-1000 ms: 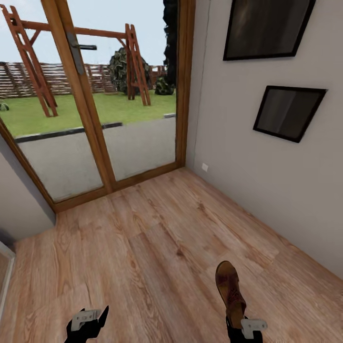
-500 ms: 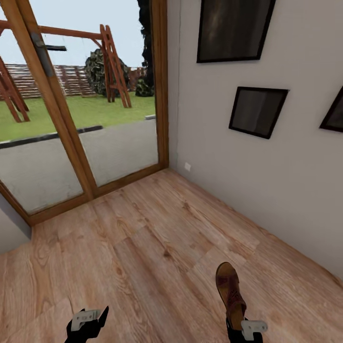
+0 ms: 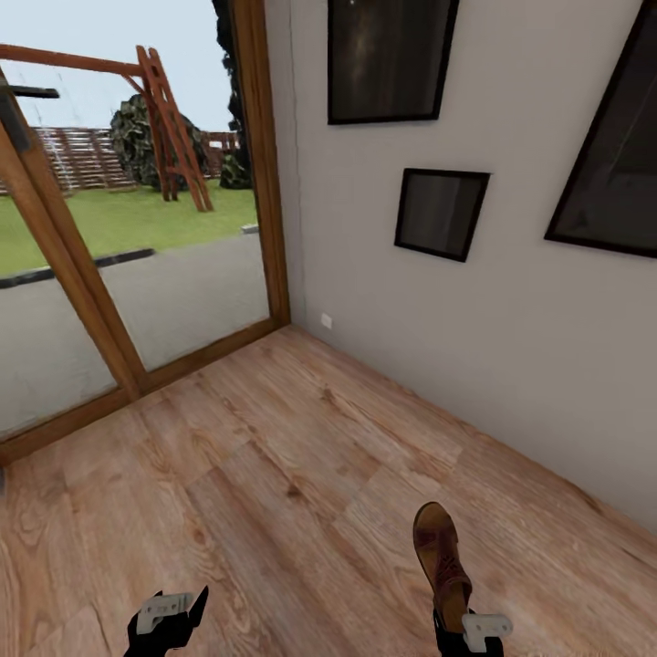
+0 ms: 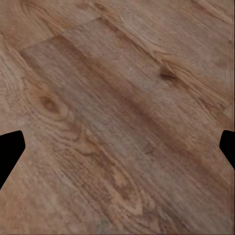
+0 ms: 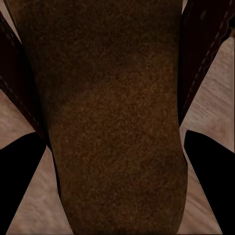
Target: Pick up the two gym shoes and the two sandals from the corridor floor and place them onto the hallstand (shoe rack) in the corridor, making sure they are on the rack and not on the floor. Arrange them so the two gym shoes are next to each other and the two sandals are next to each other.
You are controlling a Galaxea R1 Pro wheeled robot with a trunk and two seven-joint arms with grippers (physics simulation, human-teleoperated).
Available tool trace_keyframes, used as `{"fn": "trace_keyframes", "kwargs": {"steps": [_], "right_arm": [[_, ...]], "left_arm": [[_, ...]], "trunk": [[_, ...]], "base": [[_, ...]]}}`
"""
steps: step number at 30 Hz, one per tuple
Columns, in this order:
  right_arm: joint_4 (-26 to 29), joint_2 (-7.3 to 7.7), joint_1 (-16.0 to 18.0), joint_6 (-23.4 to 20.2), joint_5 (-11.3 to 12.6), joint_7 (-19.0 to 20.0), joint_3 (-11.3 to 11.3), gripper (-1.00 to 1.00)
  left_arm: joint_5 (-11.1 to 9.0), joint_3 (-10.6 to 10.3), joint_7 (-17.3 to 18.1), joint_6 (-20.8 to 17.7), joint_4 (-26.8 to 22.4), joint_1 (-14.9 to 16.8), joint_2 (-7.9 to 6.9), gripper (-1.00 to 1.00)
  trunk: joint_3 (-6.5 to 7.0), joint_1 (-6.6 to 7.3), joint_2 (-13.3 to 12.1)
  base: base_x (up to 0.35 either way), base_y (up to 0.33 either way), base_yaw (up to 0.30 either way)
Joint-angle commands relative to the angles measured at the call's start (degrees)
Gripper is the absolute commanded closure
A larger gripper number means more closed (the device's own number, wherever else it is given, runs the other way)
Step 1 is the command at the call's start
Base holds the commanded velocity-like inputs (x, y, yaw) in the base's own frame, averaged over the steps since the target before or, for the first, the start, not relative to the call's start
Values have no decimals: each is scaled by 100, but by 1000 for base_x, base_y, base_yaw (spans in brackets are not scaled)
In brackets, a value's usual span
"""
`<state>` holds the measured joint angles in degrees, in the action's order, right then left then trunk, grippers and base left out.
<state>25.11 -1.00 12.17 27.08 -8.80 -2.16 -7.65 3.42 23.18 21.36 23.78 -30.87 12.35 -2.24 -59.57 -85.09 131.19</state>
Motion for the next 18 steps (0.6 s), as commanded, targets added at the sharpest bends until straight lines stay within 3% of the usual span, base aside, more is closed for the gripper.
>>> {"fn": "trace_keyframes", "kwargs": {"steps": [1,18], "right_arm": [[-6,-6,5,16,-60,-21,-32,100],[-6,-6,5,15,-52,-30,-40,100]], "left_arm": [[36,40,47,20,2,4,4,-100],[36,37,46,13,6,4,13,-100]], "trunk": [[-1,1,2],[34,1,2]], "base": [[0,0,-258],[0,0,-264]]}}
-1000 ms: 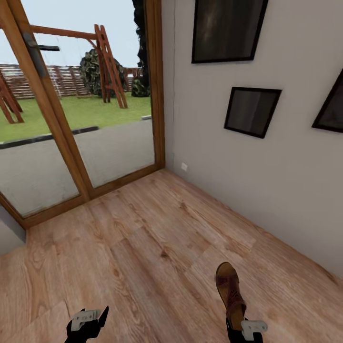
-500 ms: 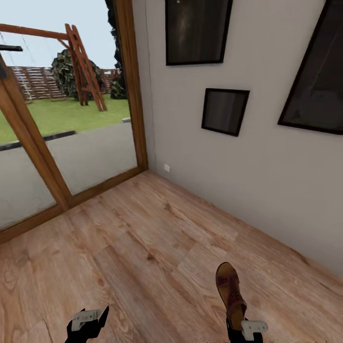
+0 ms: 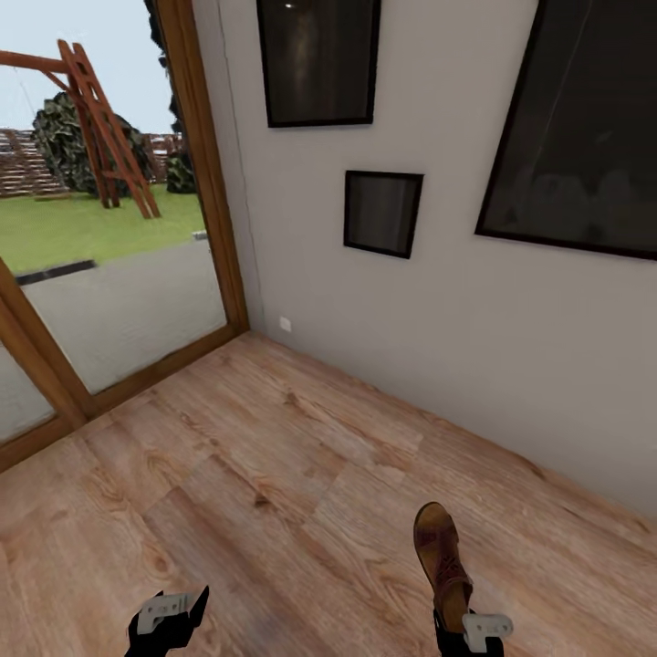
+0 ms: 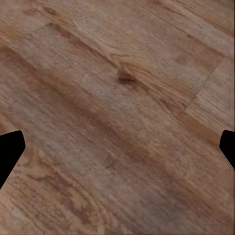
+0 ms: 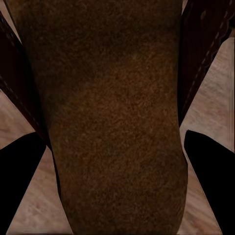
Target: Pick up the two gym shoes and the two sandals from the corridor floor and place them onto the hallstand (shoe rack) in the corridor, making sure they are on the rack and not on the floor. Arrange them so the two gym shoes are next to each other and the two sandals are next to each other.
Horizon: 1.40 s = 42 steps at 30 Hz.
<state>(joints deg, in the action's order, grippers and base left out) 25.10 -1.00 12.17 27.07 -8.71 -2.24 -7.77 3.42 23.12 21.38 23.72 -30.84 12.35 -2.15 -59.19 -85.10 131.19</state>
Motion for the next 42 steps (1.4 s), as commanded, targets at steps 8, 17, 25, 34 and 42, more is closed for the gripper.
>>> {"fn": "trace_keyframes", "kwargs": {"steps": [8,17,25,34,42], "right_arm": [[17,-8,5,10,-60,-16,-32,100],[21,1,5,17,-60,-13,-32,100],[21,2,5,18,-60,-13,-32,100],[21,3,5,18,-60,-13,-31,100],[16,3,5,13,-60,-13,-32,100]], "left_arm": [[36,44,43,19,7,4,4,-100],[36,44,42,19,7,4,4,-100],[36,44,42,19,7,4,4,-100],[36,44,42,19,7,4,4,-100],[36,44,45,19,7,4,4,-100]], "trunk": [[-3,1,2],[13,1,2],[30,1,2],[47,1,2],[52,1,2]], "base": [[0,0,-277],[0,0,-290],[0,0,-294],[0,0,-295],[0,0,-295]]}}
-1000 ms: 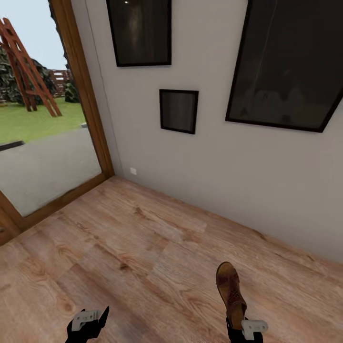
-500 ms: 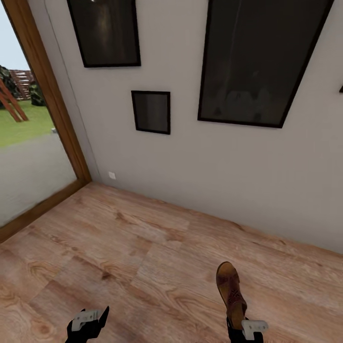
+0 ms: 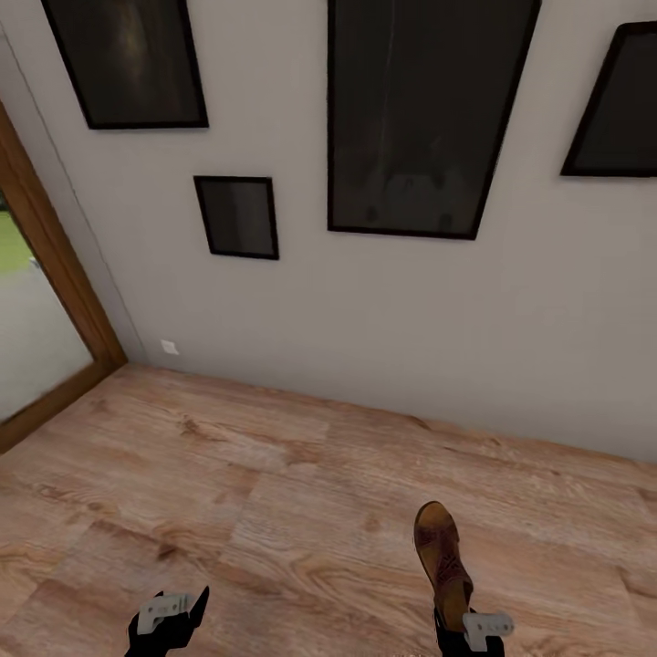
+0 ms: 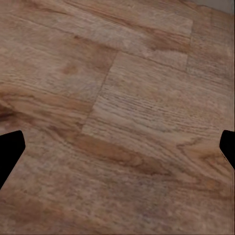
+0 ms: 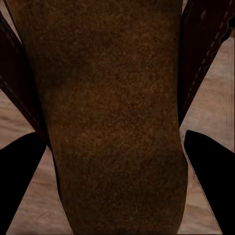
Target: Pick up the two gym shoes and the two sandals from the corridor floor and place them onto the hallstand (shoe rack) in the corridor, making sure they are on the rack and not on the floor. Arrange them so the two gym shoes are next to each other and the two sandals are next to each other.
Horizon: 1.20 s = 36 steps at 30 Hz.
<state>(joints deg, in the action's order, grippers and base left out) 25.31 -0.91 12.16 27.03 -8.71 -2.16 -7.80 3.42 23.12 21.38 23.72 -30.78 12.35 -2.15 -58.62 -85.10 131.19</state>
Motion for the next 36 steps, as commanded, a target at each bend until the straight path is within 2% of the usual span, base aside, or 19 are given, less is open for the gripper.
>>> {"fn": "trace_keyframes", "kwargs": {"steps": [1,36], "right_arm": [[-6,-8,5,16,-61,-21,-29,100],[-17,-6,5,4,-61,-21,-29,100]], "left_arm": [[36,44,44,19,2,4,4,-100],[40,31,50,19,4,4,4,-100]], "trunk": [[-4,1,2],[-4,1,2]], "base": [[0,0,-296],[0,0,-296]]}}
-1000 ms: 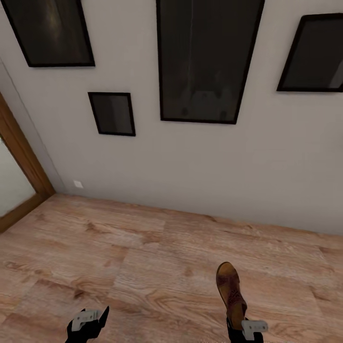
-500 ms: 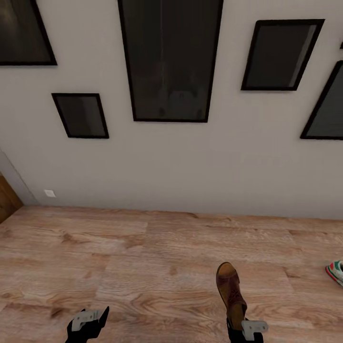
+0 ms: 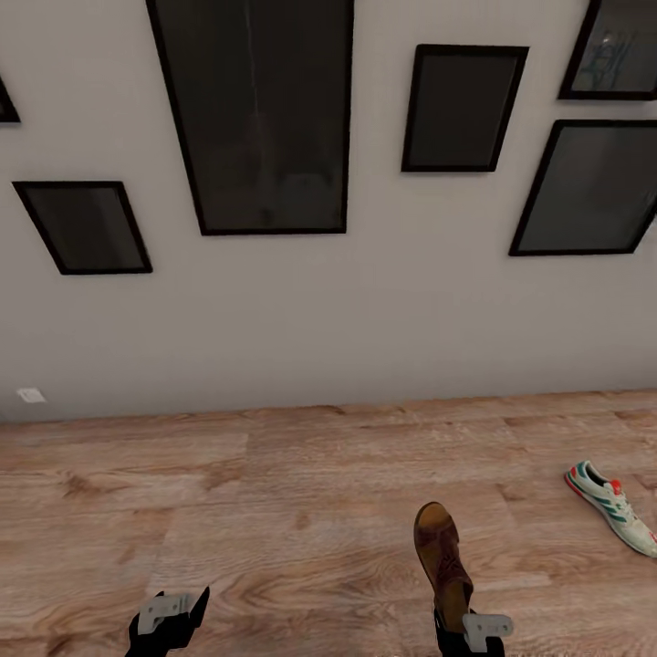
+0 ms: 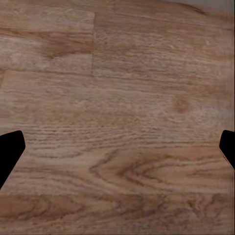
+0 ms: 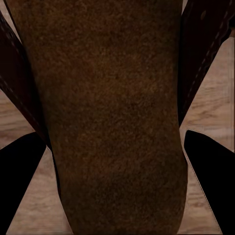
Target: Pick up the two gym shoes and the two sandals from the corridor floor and place them onto the hallstand (shoe rack) in the corridor, making sure they are on the rack and not on the floor. Arrange them so the two gym shoes are next to each other and the two sandals are next to each other.
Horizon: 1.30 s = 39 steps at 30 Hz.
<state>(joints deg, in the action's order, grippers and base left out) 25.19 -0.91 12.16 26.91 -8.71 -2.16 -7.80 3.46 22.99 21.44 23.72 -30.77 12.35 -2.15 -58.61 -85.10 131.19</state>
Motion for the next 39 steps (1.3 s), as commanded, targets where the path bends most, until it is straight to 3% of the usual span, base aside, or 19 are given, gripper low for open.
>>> {"fn": "trace_keyframes", "kwargs": {"steps": [1,39], "right_arm": [[-5,-6,5,16,-61,-21,-29,100],[-5,-6,5,24,-61,-21,-29,100]], "left_arm": [[35,43,44,19,2,4,4,-100],[33,42,44,19,6,4,4,-100]], "trunk": [[-4,1,2],[66,1,2]], "base": [[0,0,-297],[0,0,-297]]}}
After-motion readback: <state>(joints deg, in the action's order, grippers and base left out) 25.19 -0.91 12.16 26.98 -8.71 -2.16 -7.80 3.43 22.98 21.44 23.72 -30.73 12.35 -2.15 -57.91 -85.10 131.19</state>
